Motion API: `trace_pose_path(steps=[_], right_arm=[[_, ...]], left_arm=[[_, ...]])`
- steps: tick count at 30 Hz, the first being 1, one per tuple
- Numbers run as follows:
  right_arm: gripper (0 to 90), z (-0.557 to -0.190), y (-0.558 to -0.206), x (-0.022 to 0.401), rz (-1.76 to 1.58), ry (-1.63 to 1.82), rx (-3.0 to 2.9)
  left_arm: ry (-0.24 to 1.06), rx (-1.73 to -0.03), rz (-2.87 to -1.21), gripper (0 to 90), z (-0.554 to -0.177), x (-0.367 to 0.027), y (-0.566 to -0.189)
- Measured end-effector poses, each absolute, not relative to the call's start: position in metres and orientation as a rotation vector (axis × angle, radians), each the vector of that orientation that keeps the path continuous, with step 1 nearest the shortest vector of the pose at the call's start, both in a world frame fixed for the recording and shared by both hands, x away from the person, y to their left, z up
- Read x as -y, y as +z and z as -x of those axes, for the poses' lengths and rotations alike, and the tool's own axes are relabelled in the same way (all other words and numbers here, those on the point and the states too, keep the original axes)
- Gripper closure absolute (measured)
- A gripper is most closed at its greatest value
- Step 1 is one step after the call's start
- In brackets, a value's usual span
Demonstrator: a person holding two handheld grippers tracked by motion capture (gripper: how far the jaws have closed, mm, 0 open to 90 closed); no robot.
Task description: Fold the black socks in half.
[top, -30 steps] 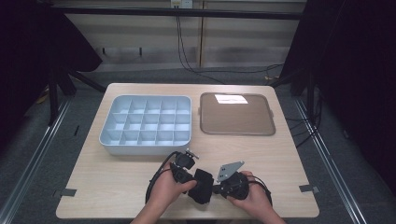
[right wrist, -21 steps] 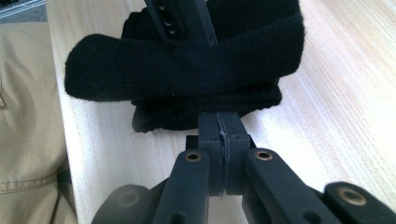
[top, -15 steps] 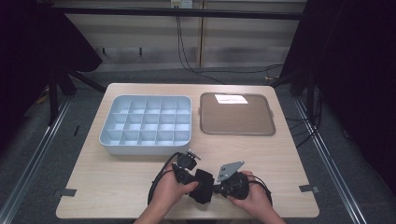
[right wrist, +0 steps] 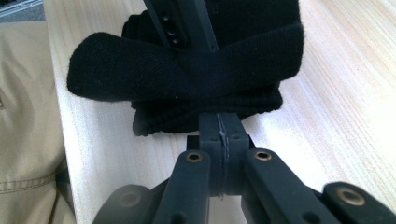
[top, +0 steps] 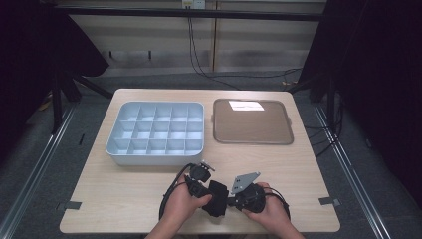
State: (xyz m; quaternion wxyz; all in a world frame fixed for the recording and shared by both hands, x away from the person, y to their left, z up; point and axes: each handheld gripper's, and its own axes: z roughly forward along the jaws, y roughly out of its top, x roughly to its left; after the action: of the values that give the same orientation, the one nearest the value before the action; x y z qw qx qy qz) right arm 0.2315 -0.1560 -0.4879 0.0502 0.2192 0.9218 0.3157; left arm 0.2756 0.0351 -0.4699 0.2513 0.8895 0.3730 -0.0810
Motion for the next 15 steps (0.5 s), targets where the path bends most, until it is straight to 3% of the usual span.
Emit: trace_pose_path(steps=[8,15], right_arm=[[90.0,-0.2308,-0.4875,0.1542,-0.675,0.957,-2.804],[89.7,-0.2305,-0.4875,0.1542,-0.676,0.967,-2.804]], left_arm=[[-0.206,-0.979,-2.443,69.5,-0.2735,-0.0322,-0.4659],[-0.238,-0.963,-2.446,72.1,-0.2765,-0.0362,-0.464]])
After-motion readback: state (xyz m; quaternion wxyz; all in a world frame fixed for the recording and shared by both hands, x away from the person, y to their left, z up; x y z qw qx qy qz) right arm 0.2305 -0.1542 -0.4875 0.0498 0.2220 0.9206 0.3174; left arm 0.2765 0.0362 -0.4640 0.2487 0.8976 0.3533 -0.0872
